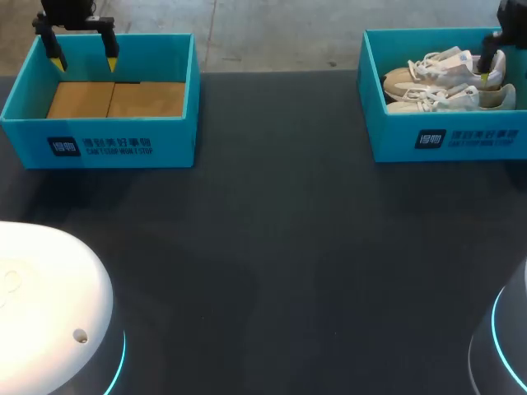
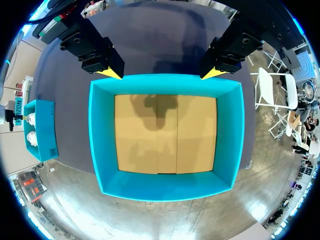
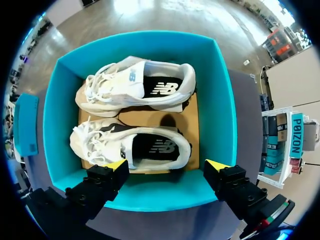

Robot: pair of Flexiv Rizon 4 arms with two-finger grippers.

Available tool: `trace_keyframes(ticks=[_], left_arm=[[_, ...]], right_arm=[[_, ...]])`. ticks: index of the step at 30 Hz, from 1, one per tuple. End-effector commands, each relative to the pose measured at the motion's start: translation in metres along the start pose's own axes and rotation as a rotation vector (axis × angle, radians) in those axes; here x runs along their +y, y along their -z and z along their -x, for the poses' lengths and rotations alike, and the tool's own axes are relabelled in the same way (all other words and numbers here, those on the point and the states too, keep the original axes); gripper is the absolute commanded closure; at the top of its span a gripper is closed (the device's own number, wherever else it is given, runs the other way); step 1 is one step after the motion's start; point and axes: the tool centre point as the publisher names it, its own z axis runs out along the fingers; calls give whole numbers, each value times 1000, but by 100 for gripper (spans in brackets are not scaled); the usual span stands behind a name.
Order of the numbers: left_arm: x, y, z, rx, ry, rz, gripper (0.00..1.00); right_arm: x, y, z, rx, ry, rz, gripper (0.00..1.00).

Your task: Take the shoe out of the shoebox, open the shoe tongue, remove and reinsert the insole, then place the shoe into the shoebox

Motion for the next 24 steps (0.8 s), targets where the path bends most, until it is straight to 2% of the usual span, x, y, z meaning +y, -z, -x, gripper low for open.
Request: trace_keyframes(ticks=[1,2,4,7,12,17,24], left_arm=[[0,0,0,0,0,0,0],[0,0,0,0,0,0,0],[0,0,0,0,0,0,0],[0,0,0,0,0,0,0],[0,0,0,0,0,0,0],[0,0,0,0,0,0,0],[0,0,0,0,0,0,0]], right_arm=[[-5,-14,-1,-7,-6,8,9],[-5,-16,0,-6,-8,5,7],[-6,-21,3,-7,-9,4,16],[-5,-27,9,-13,-13,-1,14],[-2,-37,20,-20,-18,-9,18],[6,-48,21,-23,-5,-21,19],[12,-62,24,-31,-6,-34,32]])
